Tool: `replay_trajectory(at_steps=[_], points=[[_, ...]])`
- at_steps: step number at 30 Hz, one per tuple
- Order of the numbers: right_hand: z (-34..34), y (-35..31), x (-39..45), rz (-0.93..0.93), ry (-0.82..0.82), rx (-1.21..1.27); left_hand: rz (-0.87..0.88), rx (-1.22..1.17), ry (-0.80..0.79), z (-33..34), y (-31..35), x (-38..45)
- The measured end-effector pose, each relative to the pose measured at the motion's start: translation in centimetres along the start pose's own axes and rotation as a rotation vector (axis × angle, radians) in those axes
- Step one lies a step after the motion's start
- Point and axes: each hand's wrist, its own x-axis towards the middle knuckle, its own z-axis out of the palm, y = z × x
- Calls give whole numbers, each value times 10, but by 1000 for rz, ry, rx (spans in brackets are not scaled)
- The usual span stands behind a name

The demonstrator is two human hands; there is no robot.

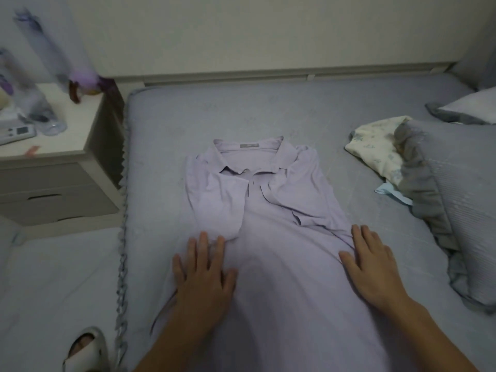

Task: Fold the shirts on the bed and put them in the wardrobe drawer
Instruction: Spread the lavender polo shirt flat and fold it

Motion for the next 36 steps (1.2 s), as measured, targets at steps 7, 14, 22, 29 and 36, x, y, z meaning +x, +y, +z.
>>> replay_trajectory(at_steps=[7, 14, 22, 29, 36], points=[[5, 41, -111, 119, 81, -37, -282, -121, -113, -10, -24, -86], [-6, 65, -185, 467, 98, 382, -546, -602, -102, -28, -54, -136], [-25, 82, -213, 456, -177, 751, -328, -770, -334, -21, -61, -215], [-47, 91, -237, 345, -80, 793, -258, -724, -49, -59, -61, -236], [-57, 17, -263, -67, -117, 492, -82, -243, -210, -57, -12, -263]])
